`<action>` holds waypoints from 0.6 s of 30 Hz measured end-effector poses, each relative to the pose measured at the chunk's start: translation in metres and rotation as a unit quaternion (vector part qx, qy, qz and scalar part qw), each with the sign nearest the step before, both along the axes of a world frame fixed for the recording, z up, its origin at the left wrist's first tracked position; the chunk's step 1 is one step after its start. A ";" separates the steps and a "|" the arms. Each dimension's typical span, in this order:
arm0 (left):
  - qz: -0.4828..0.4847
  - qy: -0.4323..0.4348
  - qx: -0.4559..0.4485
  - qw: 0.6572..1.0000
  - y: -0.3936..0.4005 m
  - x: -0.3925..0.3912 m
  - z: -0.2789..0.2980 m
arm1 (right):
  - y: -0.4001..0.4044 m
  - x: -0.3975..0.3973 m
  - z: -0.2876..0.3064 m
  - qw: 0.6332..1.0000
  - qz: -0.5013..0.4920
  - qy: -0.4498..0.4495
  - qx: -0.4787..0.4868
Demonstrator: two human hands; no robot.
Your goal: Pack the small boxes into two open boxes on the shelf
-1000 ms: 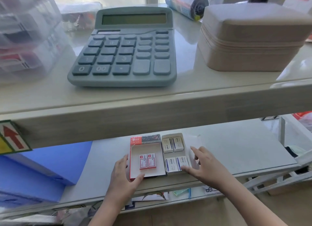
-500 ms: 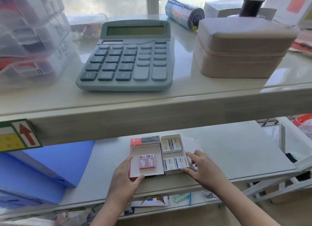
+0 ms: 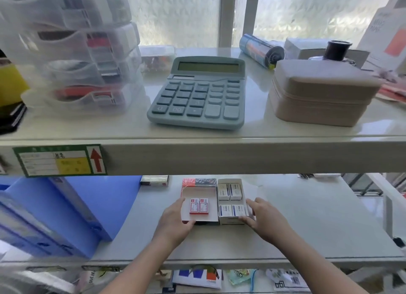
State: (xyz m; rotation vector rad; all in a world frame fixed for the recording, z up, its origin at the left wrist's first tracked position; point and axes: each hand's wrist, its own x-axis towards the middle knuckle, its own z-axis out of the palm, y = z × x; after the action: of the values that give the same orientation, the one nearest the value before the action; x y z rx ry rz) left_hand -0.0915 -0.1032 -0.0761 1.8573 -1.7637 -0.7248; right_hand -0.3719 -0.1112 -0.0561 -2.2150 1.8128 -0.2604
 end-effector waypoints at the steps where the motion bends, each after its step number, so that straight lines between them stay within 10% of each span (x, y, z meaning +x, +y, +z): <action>1: 0.002 -0.004 0.007 1.000 -0.002 -0.001 0.002 | -0.003 0.001 0.001 1.000 0.001 0.010 0.003; 18: 0.005 -0.015 0.061 0.998 -0.026 -0.014 0.007 | -0.024 0.008 -0.007 0.998 -0.027 0.061 0.005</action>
State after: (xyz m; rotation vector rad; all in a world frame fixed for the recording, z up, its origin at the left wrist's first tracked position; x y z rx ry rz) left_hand -0.1057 -0.1291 -0.0686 1.9646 -1.7628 -0.8210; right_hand -0.3639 -0.1357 -0.0631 -2.2221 1.9349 -0.1285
